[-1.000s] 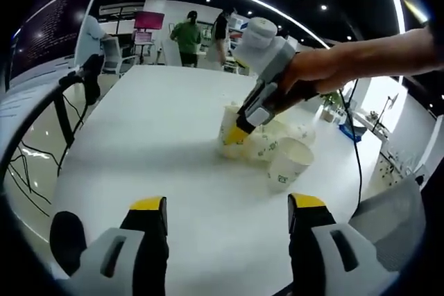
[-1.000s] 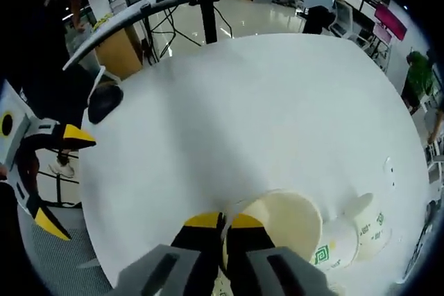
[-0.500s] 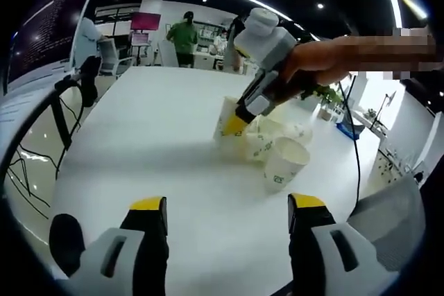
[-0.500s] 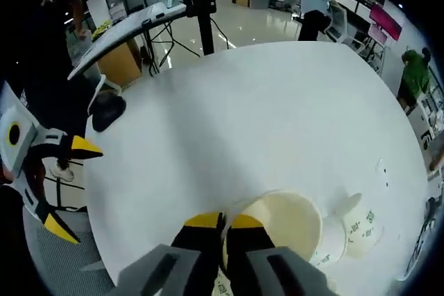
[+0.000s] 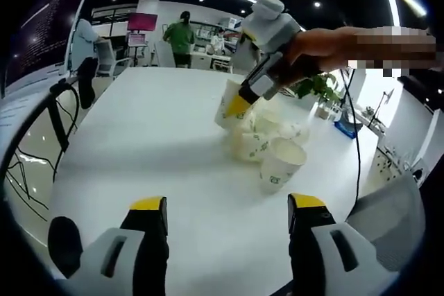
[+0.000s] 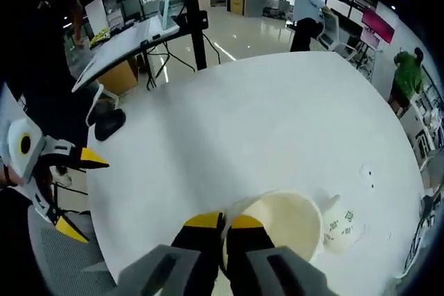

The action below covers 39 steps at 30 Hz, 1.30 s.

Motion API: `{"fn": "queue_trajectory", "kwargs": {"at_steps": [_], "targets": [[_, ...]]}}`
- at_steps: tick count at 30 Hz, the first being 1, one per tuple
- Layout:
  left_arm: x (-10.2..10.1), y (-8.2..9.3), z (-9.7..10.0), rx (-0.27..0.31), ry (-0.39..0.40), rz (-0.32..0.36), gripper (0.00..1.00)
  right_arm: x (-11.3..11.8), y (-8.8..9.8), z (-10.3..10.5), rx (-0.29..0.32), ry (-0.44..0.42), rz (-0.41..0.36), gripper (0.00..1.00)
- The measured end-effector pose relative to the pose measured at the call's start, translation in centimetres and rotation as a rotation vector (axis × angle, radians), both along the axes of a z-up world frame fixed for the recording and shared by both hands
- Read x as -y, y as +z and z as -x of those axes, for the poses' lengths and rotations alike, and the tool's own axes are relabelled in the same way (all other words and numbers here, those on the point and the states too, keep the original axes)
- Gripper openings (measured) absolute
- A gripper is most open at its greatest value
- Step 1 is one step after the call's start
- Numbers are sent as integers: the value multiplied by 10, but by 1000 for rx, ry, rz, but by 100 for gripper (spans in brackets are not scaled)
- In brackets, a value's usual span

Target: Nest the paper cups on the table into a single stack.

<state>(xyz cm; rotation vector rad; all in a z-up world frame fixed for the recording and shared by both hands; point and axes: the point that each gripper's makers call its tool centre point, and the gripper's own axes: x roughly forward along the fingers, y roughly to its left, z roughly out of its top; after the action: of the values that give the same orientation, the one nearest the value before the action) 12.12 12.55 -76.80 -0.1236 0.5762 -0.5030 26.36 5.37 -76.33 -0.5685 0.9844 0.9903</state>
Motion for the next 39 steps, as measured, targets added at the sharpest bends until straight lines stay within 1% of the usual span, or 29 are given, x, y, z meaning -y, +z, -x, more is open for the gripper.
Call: {"fn": "queue_trajectory", "kwargs": {"at_steps": [4, 6, 7, 9, 12, 13, 16, 22, 24, 26, 28, 30, 34, 38, 39], "targets": [[2, 2, 0, 2, -6, -1, 69, 9, 13, 4, 9, -6, -11, 0], [3, 3, 0, 3, -9, -2, 69, 13, 24, 8, 9, -27, -38, 0], [4, 5, 1, 4, -11, -2, 69, 15, 26, 1, 6, -41, -55, 0], [6, 7, 1, 6, -13, -3, 69, 20, 30, -5, 9, -57, -70, 0], [8, 7, 0, 9, -17, -3, 69, 30, 36, -5, 15, -68, -76, 0], [9, 7, -1, 11, -18, -3, 69, 33, 40, -3, 20, -70, -74, 0], [10, 6, -1, 12, -22, -3, 69, 42, 44, -4, 28, -74, -70, 0], [12, 2, -2, 10, -28, 0, 69, 55, 53, 4, 39, -75, -64, 0], [13, -1, -3, 11, -32, 0, 69, 58, 53, 3, 41, -70, -59, 0], [13, -1, -4, 12, -35, 1, 69, 63, 55, 12, 44, -64, -51, 0], [14, -2, -5, 13, -37, 2, 69, 66, 50, 8, 42, -44, -37, 0], [16, -2, -5, 14, -41, 1, 69, 72, 54, 21, 45, -37, -29, 0], [19, -2, -5, 15, -50, 2, 69, 81, 58, 34, 44, -31, -23, 0], [22, -3, -4, 13, -54, 1, 69, 87, 63, 57, 39, -5, -15, 0], [22, -4, -4, 12, -55, 1, 69, 89, 62, 58, 36, 0, -13, 0]]}}
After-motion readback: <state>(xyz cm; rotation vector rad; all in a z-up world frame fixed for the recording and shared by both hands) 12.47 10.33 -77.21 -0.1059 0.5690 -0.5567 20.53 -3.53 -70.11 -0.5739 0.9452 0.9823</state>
